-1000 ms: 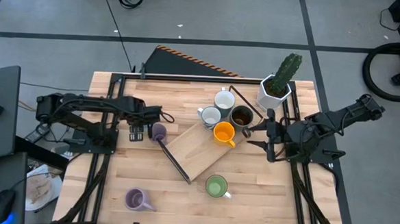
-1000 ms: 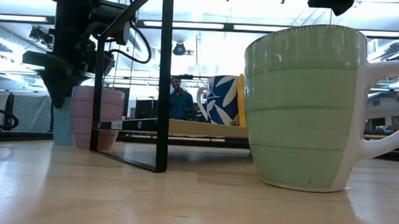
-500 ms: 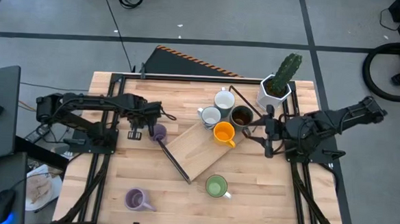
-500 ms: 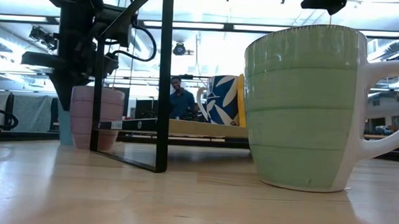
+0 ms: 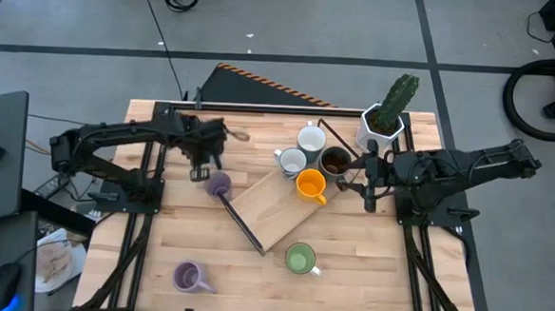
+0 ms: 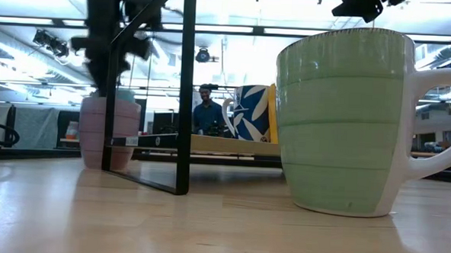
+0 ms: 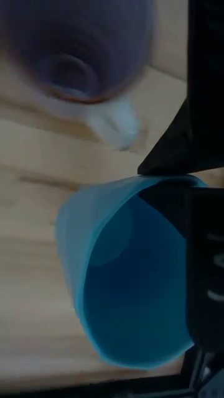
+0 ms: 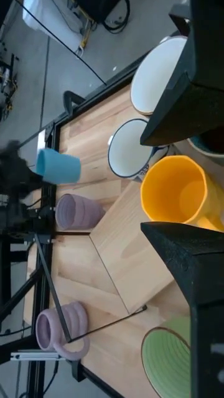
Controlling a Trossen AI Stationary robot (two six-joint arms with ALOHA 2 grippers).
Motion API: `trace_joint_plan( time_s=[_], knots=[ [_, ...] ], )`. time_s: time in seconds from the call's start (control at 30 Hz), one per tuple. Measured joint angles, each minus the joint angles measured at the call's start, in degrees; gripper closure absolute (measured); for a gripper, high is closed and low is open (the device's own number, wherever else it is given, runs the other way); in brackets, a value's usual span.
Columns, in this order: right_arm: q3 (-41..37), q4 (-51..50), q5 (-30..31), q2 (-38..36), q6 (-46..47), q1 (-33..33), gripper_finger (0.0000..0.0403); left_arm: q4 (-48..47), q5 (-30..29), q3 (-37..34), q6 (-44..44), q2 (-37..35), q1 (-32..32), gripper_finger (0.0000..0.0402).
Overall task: Place coffee mugs
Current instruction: Put the light blue mug on the shelf
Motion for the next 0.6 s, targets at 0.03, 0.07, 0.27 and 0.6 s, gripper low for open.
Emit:
trace_joint_plan(
  time_s=[0.03, 0.07, 0.27, 0.6],
  knots=[
    [0.0, 0.0, -0.5, 0.0, 0.1, -0.4, 0.0187, -0.3, 0.8, 1.8, -2.1, 0.0, 0.6, 0.038],
    [0.0, 0.0, -1.0, 0.0, 0.2, -0.8, 0.0187, -0.5, 1.8, 3.6, -4.4, 0.0, 1.1, 0.038],
    [0.0, -0.5, -2.4, 0.0, -0.2, -3.7, 0.0187, -0.5, 5.3, 13.7, -20.1, 0.9, 4.5, 0.038],
    [0.0, -0.5, -5.8, 0.2, -0.7, -5.6, 0.0187, -4.1, 11.9, 28.3, -29.6, 12.8, 1.2, 0.0377]
  ],
)
